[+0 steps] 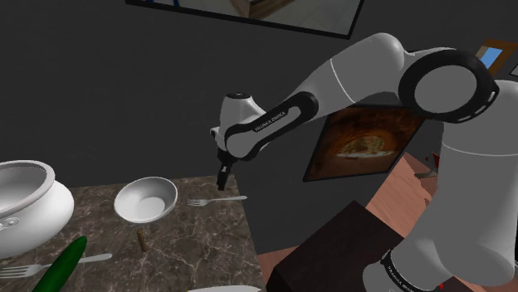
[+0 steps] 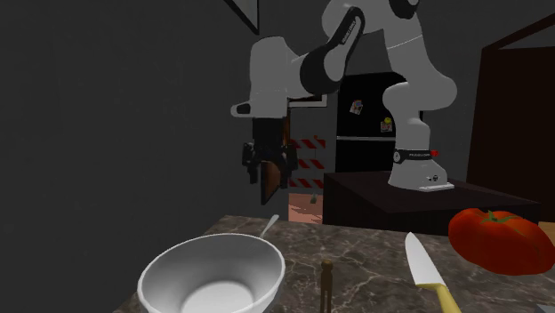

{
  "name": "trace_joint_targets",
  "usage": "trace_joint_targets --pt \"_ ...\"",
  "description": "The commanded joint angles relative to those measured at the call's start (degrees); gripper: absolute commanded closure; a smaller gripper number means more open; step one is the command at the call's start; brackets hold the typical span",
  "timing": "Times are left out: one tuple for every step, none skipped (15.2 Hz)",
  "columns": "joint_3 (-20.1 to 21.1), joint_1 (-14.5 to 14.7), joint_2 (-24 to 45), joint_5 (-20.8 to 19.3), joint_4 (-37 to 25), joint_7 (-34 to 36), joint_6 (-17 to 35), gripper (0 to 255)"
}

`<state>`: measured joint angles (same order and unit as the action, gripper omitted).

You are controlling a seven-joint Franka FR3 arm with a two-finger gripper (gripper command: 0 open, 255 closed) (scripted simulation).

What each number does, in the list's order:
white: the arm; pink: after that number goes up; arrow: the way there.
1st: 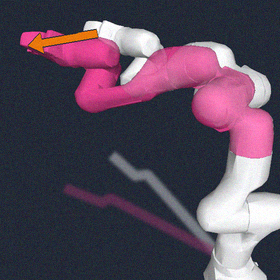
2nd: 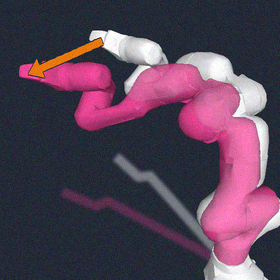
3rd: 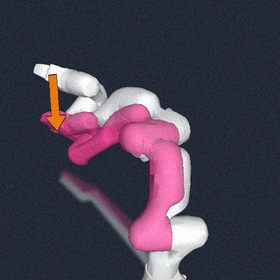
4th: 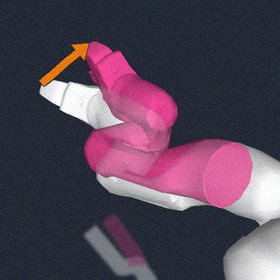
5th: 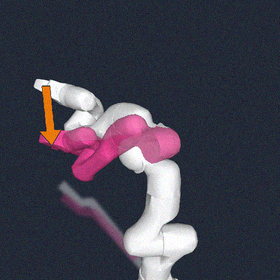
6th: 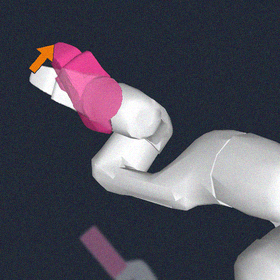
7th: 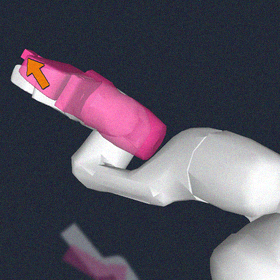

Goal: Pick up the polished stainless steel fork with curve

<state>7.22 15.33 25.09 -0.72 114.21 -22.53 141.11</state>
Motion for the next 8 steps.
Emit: trace_joint_targets --pt "0.33 0.88 4.12 -1.09 -3.45 -0.97 0.62 0" --pt "0.46 1.36 6.13 -1.63 -5.17 -1.42 0.88 0" --pt "0.59 1.85 8.14 -2.16 -6.95 -1.88 1.09 0" --pt "0.70 2.36 10.14 -2.70 -8.77 -2.34 1.25 0" --pt "0.81 2.88 12.16 -3.23 -10.65 -2.81 1.35 0" --pt "0.91 3.42 14.17 -3.75 -12.58 -3.29 1.41 0" --pt "0.90 3.43 14.18 -3.74 -12.58 -3.30 1.41 0" --pt "0.83 3.49 14.77 -3.81 -12.71 -3.27 1.87 0"
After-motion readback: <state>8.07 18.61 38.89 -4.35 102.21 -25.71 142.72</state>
